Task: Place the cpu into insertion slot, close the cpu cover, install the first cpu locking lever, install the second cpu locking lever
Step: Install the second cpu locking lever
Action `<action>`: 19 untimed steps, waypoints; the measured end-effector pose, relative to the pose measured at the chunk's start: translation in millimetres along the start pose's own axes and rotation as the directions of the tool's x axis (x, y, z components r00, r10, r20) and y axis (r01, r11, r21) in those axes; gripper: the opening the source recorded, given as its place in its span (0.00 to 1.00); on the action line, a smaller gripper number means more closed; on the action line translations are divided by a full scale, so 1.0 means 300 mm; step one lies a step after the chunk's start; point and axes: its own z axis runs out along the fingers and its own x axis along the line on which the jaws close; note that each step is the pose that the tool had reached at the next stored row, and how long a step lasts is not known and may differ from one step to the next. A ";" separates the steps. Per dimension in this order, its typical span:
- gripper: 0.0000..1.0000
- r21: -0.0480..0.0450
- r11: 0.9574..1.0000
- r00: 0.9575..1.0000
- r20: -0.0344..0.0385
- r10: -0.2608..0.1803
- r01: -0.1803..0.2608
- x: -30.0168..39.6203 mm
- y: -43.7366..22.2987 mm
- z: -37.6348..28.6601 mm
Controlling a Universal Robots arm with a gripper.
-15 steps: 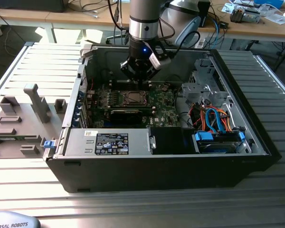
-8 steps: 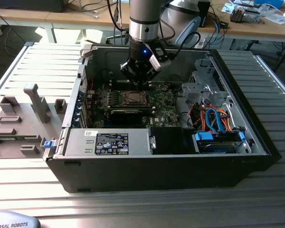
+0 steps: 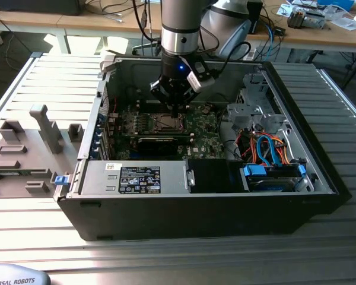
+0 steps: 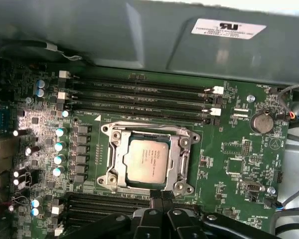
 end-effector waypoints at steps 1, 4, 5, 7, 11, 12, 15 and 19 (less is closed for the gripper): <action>0.11 0.000 1.000 1.000 0.000 0.000 0.000 0.000 -0.003 0.001; 0.11 -0.001 1.000 1.000 0.000 0.000 0.000 0.001 -0.010 0.002; 0.11 -0.001 1.000 1.000 0.000 0.000 0.000 0.001 -0.011 0.002; 0.11 -0.007 1.000 1.000 0.001 0.000 0.000 0.002 -0.016 0.004; 0.11 -0.047 0.999 1.000 0.005 0.000 0.000 0.003 -0.027 0.006; 0.11 -0.063 0.998 1.000 0.006 0.000 0.000 0.003 -0.031 0.007; 0.11 -0.104 0.995 1.000 0.010 0.001 0.000 0.004 -0.035 0.008; 0.11 -0.188 0.982 1.000 0.019 0.002 0.001 0.004 -0.038 0.008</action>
